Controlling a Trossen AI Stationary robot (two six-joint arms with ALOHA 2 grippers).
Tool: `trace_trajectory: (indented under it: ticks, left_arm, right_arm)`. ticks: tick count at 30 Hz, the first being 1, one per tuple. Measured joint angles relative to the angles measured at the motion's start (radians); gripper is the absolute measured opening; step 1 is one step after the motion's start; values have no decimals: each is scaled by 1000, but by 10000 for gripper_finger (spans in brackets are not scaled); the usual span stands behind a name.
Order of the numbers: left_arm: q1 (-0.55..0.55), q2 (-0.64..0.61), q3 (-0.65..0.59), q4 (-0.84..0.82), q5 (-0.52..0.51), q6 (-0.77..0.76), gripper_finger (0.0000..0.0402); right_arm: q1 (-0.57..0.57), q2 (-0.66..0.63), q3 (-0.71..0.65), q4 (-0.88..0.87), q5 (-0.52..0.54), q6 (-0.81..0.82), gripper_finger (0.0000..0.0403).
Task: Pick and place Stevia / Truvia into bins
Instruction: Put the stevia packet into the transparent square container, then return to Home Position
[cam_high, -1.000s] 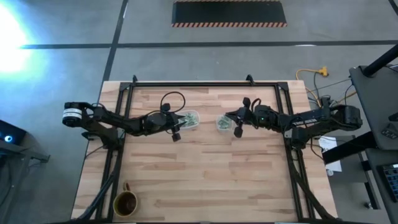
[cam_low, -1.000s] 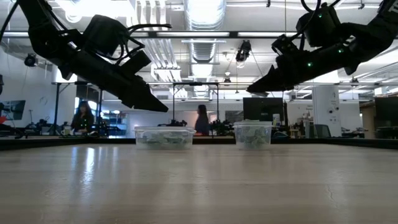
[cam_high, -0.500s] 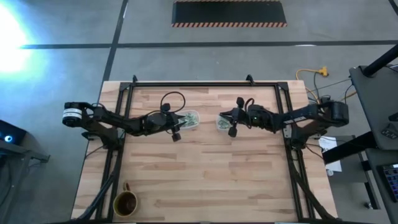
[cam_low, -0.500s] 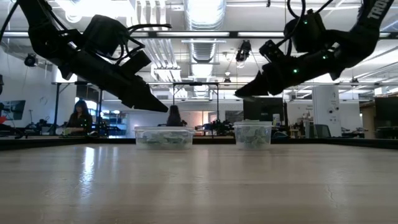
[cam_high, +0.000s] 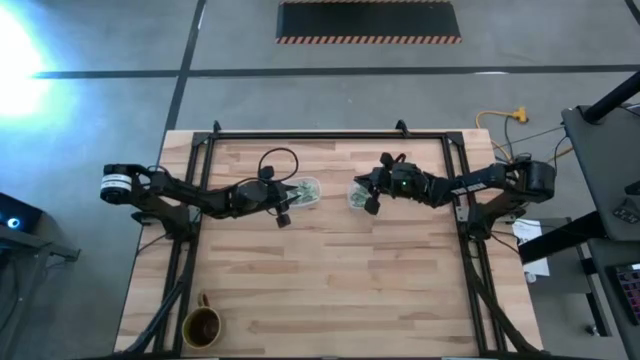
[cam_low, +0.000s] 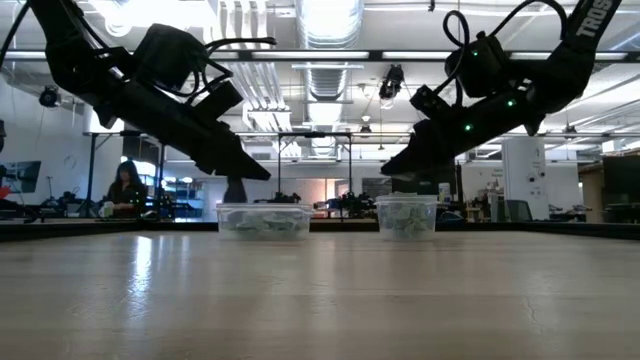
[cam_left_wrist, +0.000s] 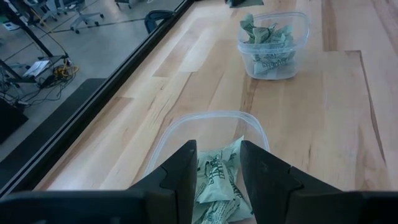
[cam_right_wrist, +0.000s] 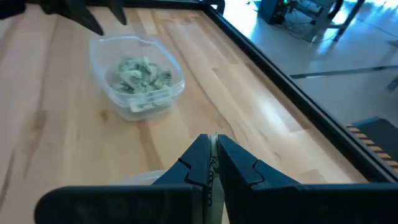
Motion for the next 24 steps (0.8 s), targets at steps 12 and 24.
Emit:
trace_trajectory:
  ticks: [12, 24]
  left_arm:
    - [0, 0, 0, 0, 0, 0, 107]
    - [0, 0, 0, -1, 0, 1, 107]
  right_arm:
    - [1, 0, -5, -37, -65, 22, 19]
    - [1, 0, -24, -38, -68, 19, 121]
